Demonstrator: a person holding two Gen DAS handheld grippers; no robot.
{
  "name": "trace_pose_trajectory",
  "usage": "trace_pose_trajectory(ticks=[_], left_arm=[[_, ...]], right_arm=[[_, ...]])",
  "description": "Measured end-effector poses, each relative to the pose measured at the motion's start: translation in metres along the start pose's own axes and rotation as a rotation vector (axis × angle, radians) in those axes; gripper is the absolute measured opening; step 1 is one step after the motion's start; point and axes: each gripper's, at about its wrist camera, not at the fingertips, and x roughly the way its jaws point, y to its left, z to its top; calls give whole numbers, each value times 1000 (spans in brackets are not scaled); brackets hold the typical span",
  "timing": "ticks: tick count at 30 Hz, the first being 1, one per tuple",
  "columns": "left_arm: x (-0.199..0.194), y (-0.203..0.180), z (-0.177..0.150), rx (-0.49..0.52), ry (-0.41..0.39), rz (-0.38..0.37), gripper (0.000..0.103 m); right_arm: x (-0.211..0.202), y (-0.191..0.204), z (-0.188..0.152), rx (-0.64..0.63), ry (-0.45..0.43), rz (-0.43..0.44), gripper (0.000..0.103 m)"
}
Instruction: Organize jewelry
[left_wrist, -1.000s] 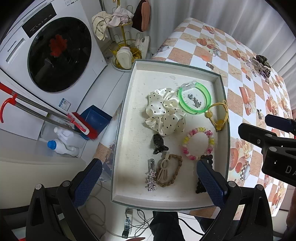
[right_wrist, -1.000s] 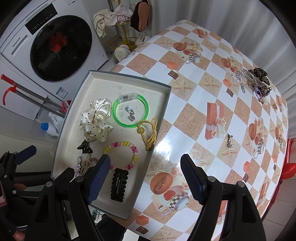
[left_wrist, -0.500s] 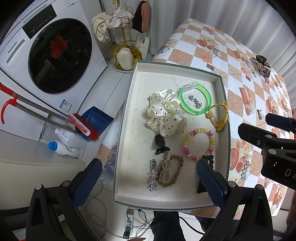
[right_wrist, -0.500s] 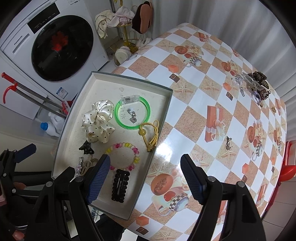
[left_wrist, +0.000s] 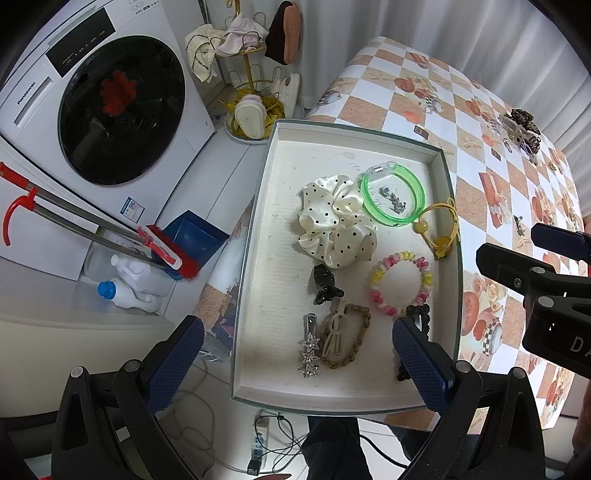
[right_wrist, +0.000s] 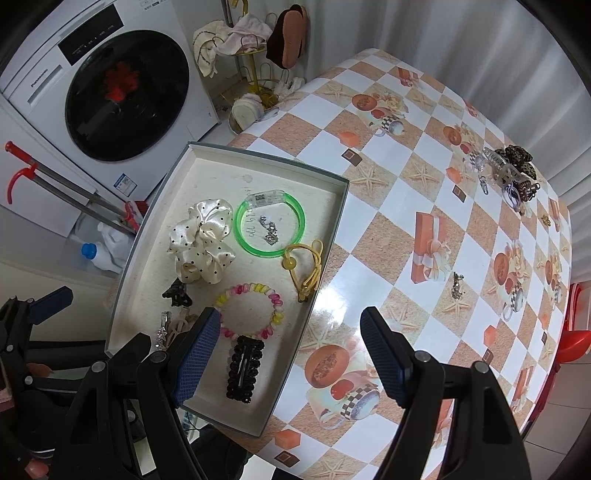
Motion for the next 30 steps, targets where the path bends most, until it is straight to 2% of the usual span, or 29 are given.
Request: trace_pose_trajectory(ticks=[30], left_arm=[[-3,5,-2,-3,-11,15,103]], right_arm=[[-1,2,-1,-1,-1,-1,81]])
